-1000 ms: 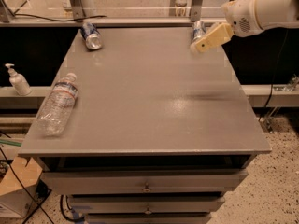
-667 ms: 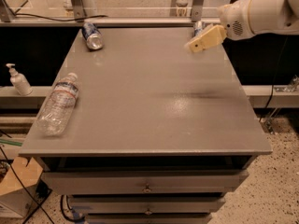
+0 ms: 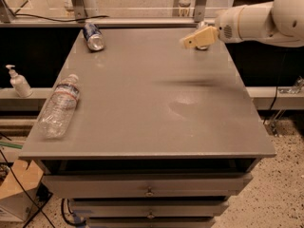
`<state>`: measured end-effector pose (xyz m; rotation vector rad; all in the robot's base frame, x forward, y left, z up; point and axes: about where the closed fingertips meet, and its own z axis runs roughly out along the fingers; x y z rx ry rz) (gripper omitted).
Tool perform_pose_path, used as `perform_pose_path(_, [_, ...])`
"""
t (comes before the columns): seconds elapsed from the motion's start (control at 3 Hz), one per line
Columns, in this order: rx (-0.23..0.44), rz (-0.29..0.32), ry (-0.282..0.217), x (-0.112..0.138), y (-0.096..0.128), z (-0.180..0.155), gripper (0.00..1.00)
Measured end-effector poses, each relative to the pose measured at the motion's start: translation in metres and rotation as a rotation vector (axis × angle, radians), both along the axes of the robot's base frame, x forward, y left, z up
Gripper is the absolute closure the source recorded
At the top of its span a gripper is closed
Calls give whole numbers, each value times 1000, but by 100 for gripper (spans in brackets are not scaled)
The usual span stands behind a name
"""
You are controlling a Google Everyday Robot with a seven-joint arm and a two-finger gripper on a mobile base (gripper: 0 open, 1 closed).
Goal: Move redbull can near water bottle
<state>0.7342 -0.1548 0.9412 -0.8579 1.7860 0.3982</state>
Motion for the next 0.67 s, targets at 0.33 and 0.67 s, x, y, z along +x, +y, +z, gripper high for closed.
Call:
perform_pose_path(0.33, [21, -43, 5, 24, -7, -12, 0])
perform_pose_path(0.67, [41, -93, 16, 43, -14, -26, 0])
